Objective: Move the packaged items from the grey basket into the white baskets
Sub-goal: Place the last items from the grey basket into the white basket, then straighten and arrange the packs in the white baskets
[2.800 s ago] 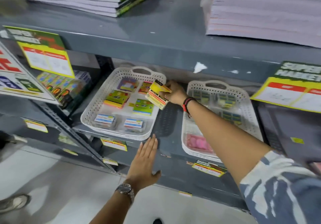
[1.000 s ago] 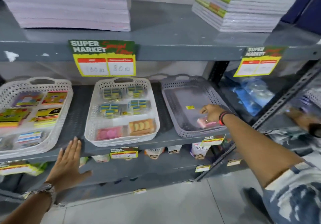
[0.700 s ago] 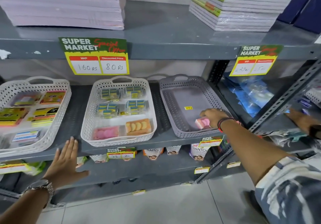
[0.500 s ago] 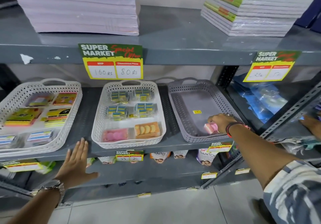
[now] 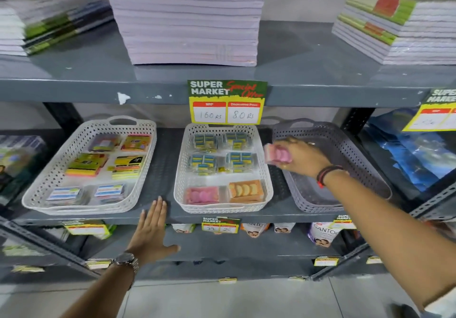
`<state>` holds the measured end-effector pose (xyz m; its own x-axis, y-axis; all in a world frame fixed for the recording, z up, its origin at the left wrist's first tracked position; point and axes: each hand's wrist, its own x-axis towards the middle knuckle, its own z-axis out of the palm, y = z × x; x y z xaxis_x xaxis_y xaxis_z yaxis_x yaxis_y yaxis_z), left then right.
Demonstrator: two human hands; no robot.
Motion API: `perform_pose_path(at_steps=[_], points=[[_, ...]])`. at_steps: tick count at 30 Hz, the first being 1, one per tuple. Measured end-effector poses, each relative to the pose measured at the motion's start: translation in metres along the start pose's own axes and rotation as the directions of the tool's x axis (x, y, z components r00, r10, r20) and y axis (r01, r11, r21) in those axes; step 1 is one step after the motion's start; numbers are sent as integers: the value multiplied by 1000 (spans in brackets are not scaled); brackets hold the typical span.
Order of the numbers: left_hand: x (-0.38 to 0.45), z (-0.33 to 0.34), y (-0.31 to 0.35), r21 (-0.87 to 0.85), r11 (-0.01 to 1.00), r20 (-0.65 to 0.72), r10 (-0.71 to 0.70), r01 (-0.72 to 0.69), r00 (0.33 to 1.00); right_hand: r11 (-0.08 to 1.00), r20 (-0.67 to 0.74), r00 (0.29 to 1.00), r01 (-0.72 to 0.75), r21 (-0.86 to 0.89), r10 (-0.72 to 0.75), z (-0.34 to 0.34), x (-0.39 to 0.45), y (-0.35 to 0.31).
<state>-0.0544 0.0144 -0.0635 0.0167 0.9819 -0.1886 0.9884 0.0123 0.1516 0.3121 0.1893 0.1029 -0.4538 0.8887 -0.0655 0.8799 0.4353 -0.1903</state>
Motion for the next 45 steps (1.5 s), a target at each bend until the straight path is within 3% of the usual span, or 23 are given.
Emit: perform_pose_path(at_steps=[4, 10, 13, 17, 23, 29, 34, 39, 42, 45], points=[[-2, -1, -1, -20, 1000, -7, 14, -14, 1000, 979, 61, 986, 144, 146, -155, 16, 19, -71], [-1, 1, -3, -28, 999, -6, 20, -20, 1000, 958, 182, 940, 279, 74, -288, 61, 38, -143], [-2, 3, -6, -14, 1000, 80, -13, 14, 997, 950, 186, 932, 308, 42, -310, 74, 45, -160], [-1, 5, -5, -32, 999, 22, -5, 6, 1000, 945, 186, 927, 328, 22, -326, 83, 51, -173], [-2, 7, -7, -55, 998, -19, 9, -10, 1000, 943, 259, 911, 332, 0, -321, 88, 59, -175], [-7, -8, -17, -179, 980, 20, 90, -85, 996, 982, 269, 945, 182, 45, -188, 55, 63, -141], [-7, -41, -14, -239, 950, -215, 150, -201, 965, 998, 350, 934, 63, 25, -68, 28, 51, -94], [16, -82, 9, -215, 930, -359, 210, -300, 909, 999, 443, 896, 44, -2, -38, 34, 37, -78], [44, -96, 25, -166, 918, -333, 293, -361, 896, 996, 427, 901, 84, -15, -69, 44, 31, -76], [67, -103, 43, -220, 916, -224, 287, -335, 931, 989, 395, 914, 135, -66, -98, 54, 30, -78]])
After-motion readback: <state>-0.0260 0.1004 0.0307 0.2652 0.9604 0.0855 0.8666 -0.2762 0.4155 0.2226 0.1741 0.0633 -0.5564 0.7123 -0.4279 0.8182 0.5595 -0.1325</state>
